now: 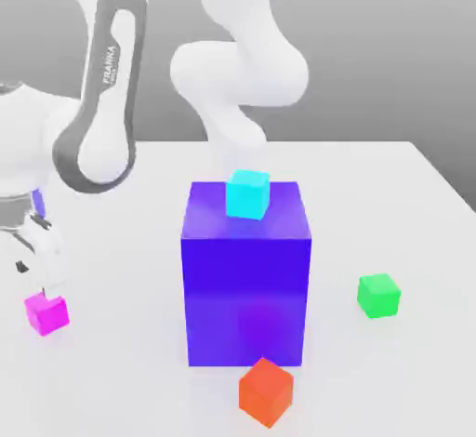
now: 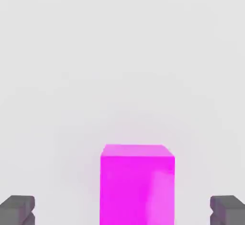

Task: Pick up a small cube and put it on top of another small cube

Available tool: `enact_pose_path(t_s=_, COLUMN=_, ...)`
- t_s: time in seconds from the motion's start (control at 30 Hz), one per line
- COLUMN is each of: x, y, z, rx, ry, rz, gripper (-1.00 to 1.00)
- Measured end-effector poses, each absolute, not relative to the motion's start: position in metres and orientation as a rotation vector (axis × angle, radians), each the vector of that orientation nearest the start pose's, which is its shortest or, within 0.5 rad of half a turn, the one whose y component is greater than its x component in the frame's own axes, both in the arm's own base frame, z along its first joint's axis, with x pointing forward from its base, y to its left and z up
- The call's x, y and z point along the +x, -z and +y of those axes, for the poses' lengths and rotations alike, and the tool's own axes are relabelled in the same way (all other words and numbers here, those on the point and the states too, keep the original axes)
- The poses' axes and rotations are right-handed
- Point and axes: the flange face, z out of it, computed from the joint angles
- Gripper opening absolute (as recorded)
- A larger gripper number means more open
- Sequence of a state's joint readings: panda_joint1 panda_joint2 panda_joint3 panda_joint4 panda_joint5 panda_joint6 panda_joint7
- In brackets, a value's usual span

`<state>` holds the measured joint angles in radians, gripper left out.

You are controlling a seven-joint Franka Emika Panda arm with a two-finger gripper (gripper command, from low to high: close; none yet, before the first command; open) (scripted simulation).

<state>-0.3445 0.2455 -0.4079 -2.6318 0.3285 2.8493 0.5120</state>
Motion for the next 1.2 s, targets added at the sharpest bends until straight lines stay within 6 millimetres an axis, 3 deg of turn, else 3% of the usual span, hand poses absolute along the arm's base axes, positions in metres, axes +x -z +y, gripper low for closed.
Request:
enact_pose_path(t_s=0.13, x=0.287, y=-0.135, z=-0.309, rx=-2.223, ry=0.005, rz=2.224, gripper=0.00)
enact_pose_path(t_s=0.17, x=0.287, y=-0.129, z=-0.308, rx=-2.221, ry=0.002, rz=2.224, gripper=-1.00)
enact_pose_path(t_s=0.4, x=0.287, y=-0.129, z=-0.308, rx=-2.221, ry=0.001, rz=2.225, gripper=-1.00)
enact_pose_path(t_s=0.63, x=0.287, y=-0.183, z=-0.309, rx=-2.222, ry=0.004, rz=2.224, gripper=-1.00)
enact_pose_path(t_s=0.7, x=0.309, y=-0.198, z=-0.298, rx=-2.279, ry=0.039, rz=2.150, gripper=-1.00)
enact_pose_path(t_s=0.83, x=0.375, y=-0.215, z=-0.214, rx=-2.488, ry=0.069, rz=1.830, gripper=-1.00)
enact_pose_path(t_s=0.97, x=0.423, y=-0.232, z=-0.085, rx=-2.705, ry=0.081, rz=1.397, gripper=-1.00)
enact_pose_path(t_s=1.07, x=0.430, y=-0.247, z=0.004, rx=-2.810, ry=0.088, rz=1.101, gripper=-1.00)
enact_pose_path(t_s=1.2, x=0.400, y=-0.261, z=0.121, rx=-2.922, ry=0.074, rz=0.700, gripper=-1.00)
